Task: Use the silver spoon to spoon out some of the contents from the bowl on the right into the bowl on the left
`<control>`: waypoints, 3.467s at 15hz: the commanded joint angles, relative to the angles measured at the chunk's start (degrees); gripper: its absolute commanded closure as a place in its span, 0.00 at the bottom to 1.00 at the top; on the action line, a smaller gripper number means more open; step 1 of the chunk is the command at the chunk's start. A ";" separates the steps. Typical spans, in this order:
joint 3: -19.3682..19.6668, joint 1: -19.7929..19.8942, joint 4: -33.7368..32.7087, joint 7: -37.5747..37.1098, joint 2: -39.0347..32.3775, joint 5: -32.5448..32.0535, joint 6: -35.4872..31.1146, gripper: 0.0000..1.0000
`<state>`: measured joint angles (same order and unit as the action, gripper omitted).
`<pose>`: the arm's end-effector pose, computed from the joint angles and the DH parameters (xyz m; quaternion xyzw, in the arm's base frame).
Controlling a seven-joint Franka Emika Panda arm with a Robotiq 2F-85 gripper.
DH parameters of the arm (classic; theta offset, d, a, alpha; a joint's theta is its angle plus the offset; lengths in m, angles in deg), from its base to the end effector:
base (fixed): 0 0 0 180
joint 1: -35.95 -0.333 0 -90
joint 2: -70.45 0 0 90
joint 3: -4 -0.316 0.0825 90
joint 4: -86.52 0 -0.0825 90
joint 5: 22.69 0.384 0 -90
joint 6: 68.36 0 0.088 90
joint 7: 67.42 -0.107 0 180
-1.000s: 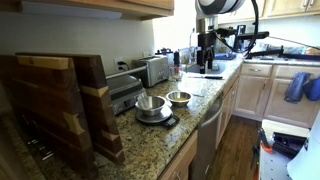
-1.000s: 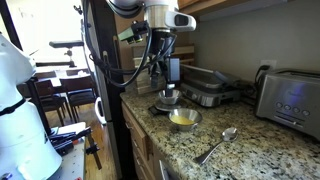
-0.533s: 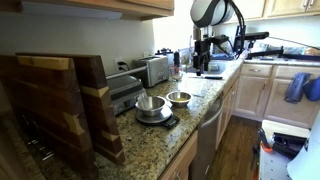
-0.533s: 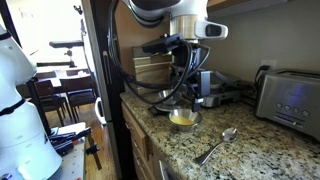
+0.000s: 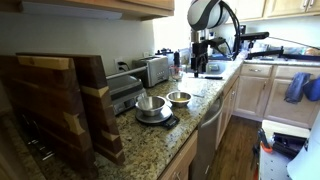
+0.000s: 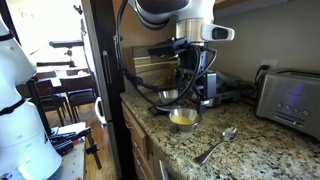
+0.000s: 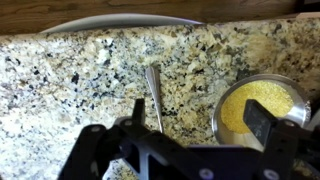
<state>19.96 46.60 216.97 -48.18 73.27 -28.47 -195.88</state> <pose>0.4538 -0.2313 0.3755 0.9989 -0.0333 -0.0145 0.0299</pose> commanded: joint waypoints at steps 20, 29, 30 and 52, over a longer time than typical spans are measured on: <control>-4.09 5.50 -7.03 6.49 -19.47 3.47 -18.67 0.00; -7.71 8.70 -13.49 10.16 -26.05 6.23 -16.68 0.12; -8.01 8.89 -14.00 10.24 -26.58 6.24 -16.55 0.15; -11.14 12.77 -16.97 13.66 -28.56 9.65 -12.69 0.95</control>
<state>10.42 57.08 199.96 -37.37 44.41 -20.93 -211.45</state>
